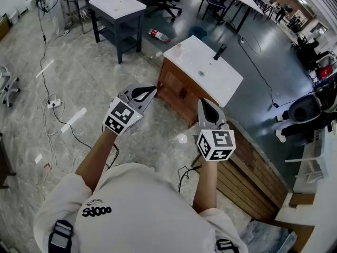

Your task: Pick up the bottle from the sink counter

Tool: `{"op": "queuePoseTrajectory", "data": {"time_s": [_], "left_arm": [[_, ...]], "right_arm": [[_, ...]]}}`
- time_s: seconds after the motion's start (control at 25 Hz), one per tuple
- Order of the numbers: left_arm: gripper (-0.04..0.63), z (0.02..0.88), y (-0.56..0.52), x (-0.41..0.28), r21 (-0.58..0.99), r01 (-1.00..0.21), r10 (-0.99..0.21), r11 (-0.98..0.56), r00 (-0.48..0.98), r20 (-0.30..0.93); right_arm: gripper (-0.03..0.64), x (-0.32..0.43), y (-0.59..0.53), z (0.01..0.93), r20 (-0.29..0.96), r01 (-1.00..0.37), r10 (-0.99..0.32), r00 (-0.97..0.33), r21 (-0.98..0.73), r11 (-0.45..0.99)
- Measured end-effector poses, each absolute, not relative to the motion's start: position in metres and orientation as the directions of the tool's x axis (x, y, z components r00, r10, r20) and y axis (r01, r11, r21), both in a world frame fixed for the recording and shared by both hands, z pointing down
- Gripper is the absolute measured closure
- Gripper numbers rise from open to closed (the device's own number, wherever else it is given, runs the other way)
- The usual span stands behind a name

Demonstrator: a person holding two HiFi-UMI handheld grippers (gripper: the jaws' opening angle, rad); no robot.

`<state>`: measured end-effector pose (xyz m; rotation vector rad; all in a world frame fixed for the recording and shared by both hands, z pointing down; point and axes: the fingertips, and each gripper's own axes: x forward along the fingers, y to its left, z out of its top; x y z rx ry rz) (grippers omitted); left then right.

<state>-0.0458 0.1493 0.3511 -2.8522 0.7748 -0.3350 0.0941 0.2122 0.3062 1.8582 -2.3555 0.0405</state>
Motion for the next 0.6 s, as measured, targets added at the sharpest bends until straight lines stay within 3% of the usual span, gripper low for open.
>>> {"op": "queuePoseTrajectory", "data": {"time_s": [0.6], "left_arm": [[0.591,0.358,0.160,-0.018,-0.216,-0.495,-0.534,-0.842,0.823,0.196]], "right_arm": [[0.606,0.117,0.205,0.326,0.122,-0.949,-0.942,-0.314,-0.001,0.316]]}}
